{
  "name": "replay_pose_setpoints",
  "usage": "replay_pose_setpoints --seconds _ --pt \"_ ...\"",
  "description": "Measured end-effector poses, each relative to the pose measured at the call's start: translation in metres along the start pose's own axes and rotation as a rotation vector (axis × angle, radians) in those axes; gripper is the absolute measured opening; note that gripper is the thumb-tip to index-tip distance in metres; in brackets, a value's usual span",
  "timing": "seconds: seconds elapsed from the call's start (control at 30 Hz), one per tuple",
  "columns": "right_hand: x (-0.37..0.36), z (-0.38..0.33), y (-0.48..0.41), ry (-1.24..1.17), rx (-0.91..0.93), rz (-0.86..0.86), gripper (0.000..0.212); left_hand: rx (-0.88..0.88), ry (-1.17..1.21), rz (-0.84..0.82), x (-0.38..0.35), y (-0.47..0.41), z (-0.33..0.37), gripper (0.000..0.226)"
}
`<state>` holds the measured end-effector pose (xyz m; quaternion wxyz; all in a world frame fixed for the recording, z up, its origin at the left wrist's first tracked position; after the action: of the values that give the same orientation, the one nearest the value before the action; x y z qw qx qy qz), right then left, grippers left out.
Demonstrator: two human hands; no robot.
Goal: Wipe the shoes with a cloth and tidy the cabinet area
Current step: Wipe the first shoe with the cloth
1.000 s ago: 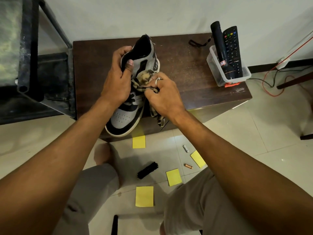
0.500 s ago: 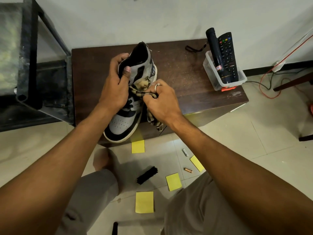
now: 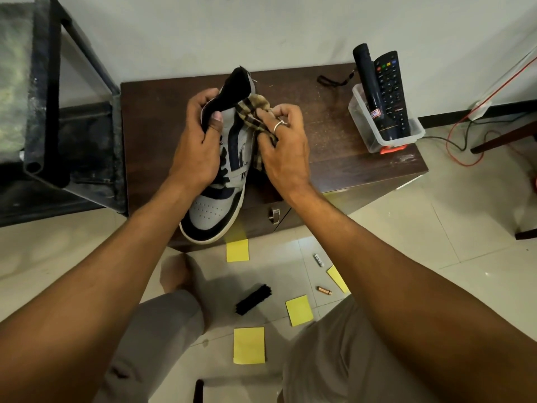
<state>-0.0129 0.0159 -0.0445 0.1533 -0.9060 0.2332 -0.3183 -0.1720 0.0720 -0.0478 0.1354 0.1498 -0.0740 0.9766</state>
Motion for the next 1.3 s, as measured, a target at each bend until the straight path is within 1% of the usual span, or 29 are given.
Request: replay_pose_setpoints --seconds 0.1,0.17,0.2,0.3,0.33,0.43,0.53,0.6,0.67,0.73,0.8,0.87,1.0,1.1,1.13,1.17,1.27,1.3 --pt "-0.012 -0.013 0.006 0.028 0.119 -0.084 0.023 0.0 0.01 0.013 0.002 -0.002 -0.001 0.032" --pt "-0.013 -0.016 0.008 0.08 0.198 -0.142 0.028 -0.011 0.017 0.006 0.002 -0.003 -0.002 0.033" --pt "-0.01 -0.013 0.005 0.104 0.203 -0.145 0.029 -0.015 0.015 -0.002 0.001 -0.003 -0.002 0.034" --pt "-0.001 -0.003 -0.006 0.081 0.087 -0.077 0.018 -0.008 0.013 -0.012 0.001 -0.004 -0.004 0.034" --pt "-0.002 -0.004 -0.006 0.064 0.072 -0.08 0.014 -0.011 0.015 -0.006 0.001 -0.004 -0.004 0.034" --pt "-0.014 -0.017 0.007 0.048 0.106 -0.189 0.01 -0.018 0.048 0.0 0.002 -0.005 -0.005 0.036" --pt "-0.015 -0.015 0.014 0.024 0.028 -0.279 0.02 -0.025 0.062 0.003 0.001 -0.004 -0.005 0.036" --pt "-0.013 -0.012 0.014 0.028 -0.008 -0.324 0.022 -0.032 0.064 0.003 0.001 -0.004 -0.003 0.036" --pt "-0.009 -0.01 0.011 0.039 -0.015 -0.298 0.02 -0.041 0.067 0.004 0.0 -0.003 -0.002 0.035" --pt "-0.005 -0.006 0.007 0.048 -0.015 -0.224 0.016 -0.044 0.07 0.007 0.001 -0.004 -0.004 0.035" --pt "-0.007 -0.01 0.009 0.015 0.005 -0.213 0.016 -0.032 0.081 0.017 0.002 -0.005 -0.005 0.035" --pt "-0.015 -0.019 0.017 -0.029 0.045 -0.272 0.023 -0.024 0.088 0.032 0.004 -0.006 -0.008 0.035" --pt "-0.016 -0.02 0.018 -0.028 -0.009 -0.394 0.012 -0.028 0.091 0.019 0.003 -0.007 -0.007 0.036" --pt "-0.011 -0.018 0.013 -0.005 -0.029 -0.474 0.013 -0.025 0.094 0.01 0.001 -0.006 -0.007 0.034" --pt "-0.008 -0.019 0.011 -0.02 -0.018 -0.454 0.014 -0.023 0.104 0.009 0.001 -0.006 -0.006 0.034" --pt "-0.003 -0.021 0.007 -0.043 0.001 -0.392 0.013 -0.018 0.117 0.005 0.001 -0.005 -0.006 0.034" --pt "0.006 -0.023 -0.003 -0.158 0.018 -0.129 0.007 0.013 0.134 -0.009 -0.001 -0.005 -0.008 0.031" --pt "0.003 -0.022 -0.005 -0.192 0.013 -0.1 0.008 0.019 0.133 -0.003 -0.001 -0.004 -0.008 0.031"
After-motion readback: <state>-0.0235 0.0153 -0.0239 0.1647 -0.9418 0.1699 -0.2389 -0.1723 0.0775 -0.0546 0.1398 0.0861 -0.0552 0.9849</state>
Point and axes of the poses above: each hand's wrist, its own y-axis away from the middle knuckle, its own x-axis out of the back of the hand, z = x × y, the point moved 7 cm from there along -y, towards the middle knuckle, and after that the axes turned 4 degrees about x, right-handed, at the moved point
